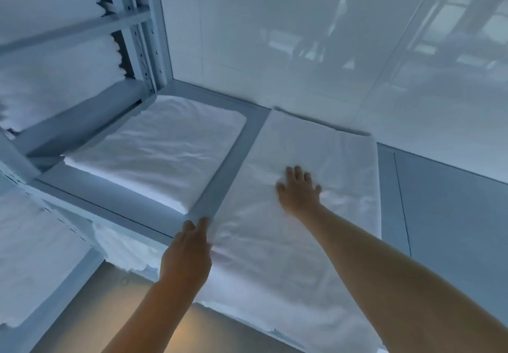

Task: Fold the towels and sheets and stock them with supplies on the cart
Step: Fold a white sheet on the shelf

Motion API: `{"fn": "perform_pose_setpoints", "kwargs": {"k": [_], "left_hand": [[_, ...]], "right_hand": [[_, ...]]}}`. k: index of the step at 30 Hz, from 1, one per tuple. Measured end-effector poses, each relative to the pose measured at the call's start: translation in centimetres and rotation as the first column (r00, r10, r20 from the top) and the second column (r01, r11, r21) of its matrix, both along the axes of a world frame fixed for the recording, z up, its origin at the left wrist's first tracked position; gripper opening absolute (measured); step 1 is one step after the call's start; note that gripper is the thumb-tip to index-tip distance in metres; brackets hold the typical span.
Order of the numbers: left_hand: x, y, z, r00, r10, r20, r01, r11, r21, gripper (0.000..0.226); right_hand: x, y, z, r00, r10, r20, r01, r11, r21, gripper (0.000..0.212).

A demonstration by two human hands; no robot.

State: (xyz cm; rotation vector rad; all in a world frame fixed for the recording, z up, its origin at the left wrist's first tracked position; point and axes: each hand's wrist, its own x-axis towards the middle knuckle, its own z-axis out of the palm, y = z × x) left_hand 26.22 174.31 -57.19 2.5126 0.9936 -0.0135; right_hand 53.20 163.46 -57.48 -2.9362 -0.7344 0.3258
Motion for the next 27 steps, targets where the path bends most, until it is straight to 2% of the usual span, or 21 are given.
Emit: {"fn": "perform_pose_setpoints", "kwargs": {"k": [3, 7, 13, 16, 18, 21, 24, 27], "left_hand": [[0.1, 0.1, -1.2, 1.0, -0.005, 0.017, 0.004, 0.999, 0.045, 0.049], [1.0, -1.2, -1.4, 0.999, -0.005, 0.045, 0.0, 0.995, 0.101, 0.057], [5.6, -3.8, -0.5, 0.971, -0.231, 0.058, 0.212, 0.948, 0.239, 0.049], [9.2, -5.3, -1.0, 0.894, -0.447, -0.039, 0.438, 0.85, 0.294, 0.056], [11.4, -6.1, -1.6, 0.831, -0.552, -0.064, 0.548, 0.793, 0.267, 0.061], [13.7, -7.2, -2.6, 0.788, -0.612, -0.069, 0.607, 0.752, 0.255, 0.066], [15.2, -8.5, -3.3, 0.779, -0.623, -0.071, 0.617, 0.743, 0.258, 0.076], [15.8, -9.2, -4.0, 0.783, -0.62, -0.051, 0.608, 0.746, 0.272, 0.074]], "right_hand": [[-1.0, -2.2, -2.8, 0.993, 0.036, 0.112, -0.046, 0.995, 0.088, 0.061], [-1.2, -2.9, -2.9, 0.992, 0.03, 0.119, -0.046, 0.99, 0.131, 0.062], [-2.1, -5.9, -3.0, 0.995, 0.033, 0.097, -0.049, 0.985, 0.165, 0.062], [-3.3, -8.3, -3.4, 0.994, 0.029, 0.101, -0.048, 0.981, 0.186, 0.062], [-4.3, -10.1, -3.5, 0.994, 0.011, 0.108, -0.033, 0.978, 0.205, 0.063], [-5.9, -12.7, -3.8, 0.994, -0.025, 0.103, 0.001, 0.974, 0.225, 0.064], [-6.8, -15.0, -4.1, 0.997, -0.033, 0.073, 0.013, 0.963, 0.268, 0.065], [-5.4, -18.8, -4.2, 0.994, 0.011, 0.111, -0.037, 0.969, 0.243, 0.066]]}}
